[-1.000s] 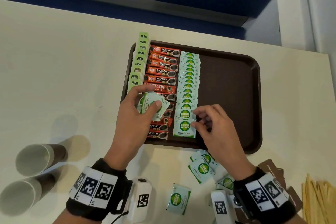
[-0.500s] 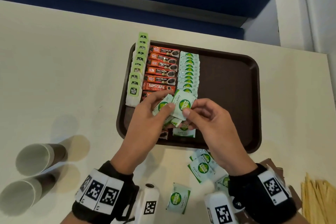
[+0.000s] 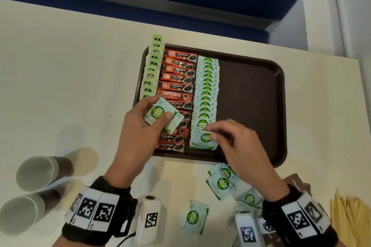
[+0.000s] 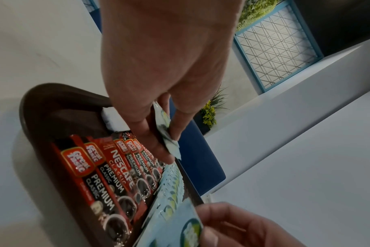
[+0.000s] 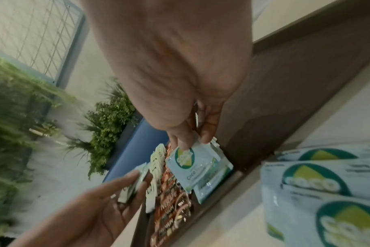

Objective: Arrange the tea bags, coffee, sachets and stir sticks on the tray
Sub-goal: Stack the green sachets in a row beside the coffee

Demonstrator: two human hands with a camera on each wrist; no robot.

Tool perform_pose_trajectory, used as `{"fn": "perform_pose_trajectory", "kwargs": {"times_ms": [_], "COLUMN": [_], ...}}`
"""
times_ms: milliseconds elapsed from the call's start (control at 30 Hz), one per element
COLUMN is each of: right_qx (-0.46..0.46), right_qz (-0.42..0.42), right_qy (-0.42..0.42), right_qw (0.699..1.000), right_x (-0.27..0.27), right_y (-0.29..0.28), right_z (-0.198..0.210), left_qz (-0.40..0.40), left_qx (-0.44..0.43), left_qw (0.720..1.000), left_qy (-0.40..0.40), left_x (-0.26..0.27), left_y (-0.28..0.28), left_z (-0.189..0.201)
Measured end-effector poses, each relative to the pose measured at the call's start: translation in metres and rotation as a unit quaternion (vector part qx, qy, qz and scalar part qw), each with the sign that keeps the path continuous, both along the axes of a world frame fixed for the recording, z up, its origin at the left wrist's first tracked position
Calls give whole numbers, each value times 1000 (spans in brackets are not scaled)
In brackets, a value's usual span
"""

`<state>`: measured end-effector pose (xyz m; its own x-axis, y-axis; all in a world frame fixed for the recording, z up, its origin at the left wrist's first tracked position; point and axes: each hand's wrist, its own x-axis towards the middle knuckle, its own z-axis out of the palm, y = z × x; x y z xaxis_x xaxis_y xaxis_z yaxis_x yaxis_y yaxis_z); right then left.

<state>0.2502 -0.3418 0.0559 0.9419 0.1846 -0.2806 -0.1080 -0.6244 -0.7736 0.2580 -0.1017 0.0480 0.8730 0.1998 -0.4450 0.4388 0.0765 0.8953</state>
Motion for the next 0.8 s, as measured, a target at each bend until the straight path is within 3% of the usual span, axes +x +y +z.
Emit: {"fn": "perform_pose_trajectory", "kwargs": {"times_ms": [467,800], "right_qx": [-77,-75], "right_qz": [-5,-10], "right_qy": [-47,-50], "right_qw": [996,996], "right_x": [-18,-18], "right_y": [13,12], "right_z": [-27,-29], "left_qz": [-11,-15], "left_qx": [17,28], "left_qw": [1000,999], "left_qy": [7,15], "left_x": [-2,-1], "left_y": [-6,-6], "left_z": [-1,1]}}
